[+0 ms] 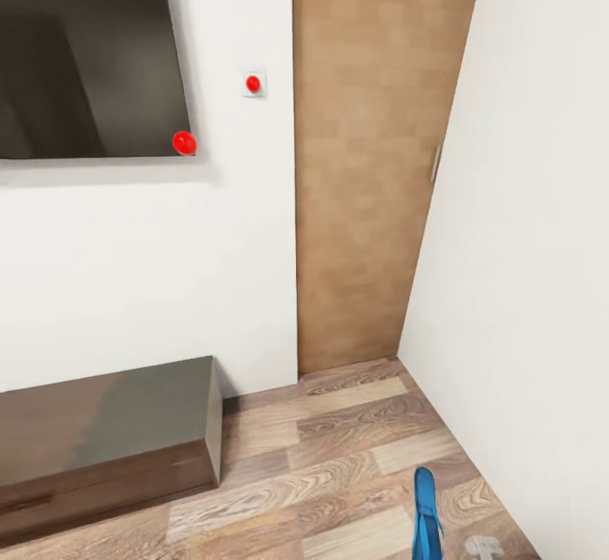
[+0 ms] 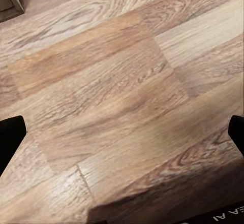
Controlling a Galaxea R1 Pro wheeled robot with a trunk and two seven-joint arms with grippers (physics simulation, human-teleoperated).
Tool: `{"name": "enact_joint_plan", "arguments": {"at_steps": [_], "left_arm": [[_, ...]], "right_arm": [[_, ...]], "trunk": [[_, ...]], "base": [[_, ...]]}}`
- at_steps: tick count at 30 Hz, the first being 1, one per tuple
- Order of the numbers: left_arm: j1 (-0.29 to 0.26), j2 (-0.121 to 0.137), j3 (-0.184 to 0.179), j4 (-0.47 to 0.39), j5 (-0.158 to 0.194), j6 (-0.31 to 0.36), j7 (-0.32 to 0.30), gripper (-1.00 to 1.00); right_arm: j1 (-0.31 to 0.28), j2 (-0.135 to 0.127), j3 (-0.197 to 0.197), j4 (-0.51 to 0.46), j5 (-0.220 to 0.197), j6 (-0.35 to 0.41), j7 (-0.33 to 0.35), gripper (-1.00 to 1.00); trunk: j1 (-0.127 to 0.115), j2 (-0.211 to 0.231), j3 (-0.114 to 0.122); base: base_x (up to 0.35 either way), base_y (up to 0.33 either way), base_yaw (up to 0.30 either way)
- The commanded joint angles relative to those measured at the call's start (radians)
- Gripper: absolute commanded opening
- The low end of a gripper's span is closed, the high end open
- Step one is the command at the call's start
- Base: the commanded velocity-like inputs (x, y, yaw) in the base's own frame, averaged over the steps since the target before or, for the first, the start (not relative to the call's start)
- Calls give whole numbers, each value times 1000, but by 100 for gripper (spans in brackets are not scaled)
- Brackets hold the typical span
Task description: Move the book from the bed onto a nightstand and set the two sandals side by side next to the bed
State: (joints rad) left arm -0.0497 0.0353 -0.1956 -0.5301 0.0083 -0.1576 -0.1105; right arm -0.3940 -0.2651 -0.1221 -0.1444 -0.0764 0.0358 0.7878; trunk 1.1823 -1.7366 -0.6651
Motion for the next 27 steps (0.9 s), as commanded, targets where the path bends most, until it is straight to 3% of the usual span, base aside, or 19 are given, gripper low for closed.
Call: {"name": "enact_joint_plan", "arguments": {"at_steps": [1,27], "left_arm": [[-1,1,-4,1,1,-3,0,100],[-1,-11,-2,2,1,-3,0,100]], "right_arm": [[0,0,-2,0,-8,4,4,-100],[0,0,-2,1,-8,4,4,-100]], "trunk": [[0,0,-1],[0,0,-1]], "base": [[0,0,290],[0,0,290]]}}
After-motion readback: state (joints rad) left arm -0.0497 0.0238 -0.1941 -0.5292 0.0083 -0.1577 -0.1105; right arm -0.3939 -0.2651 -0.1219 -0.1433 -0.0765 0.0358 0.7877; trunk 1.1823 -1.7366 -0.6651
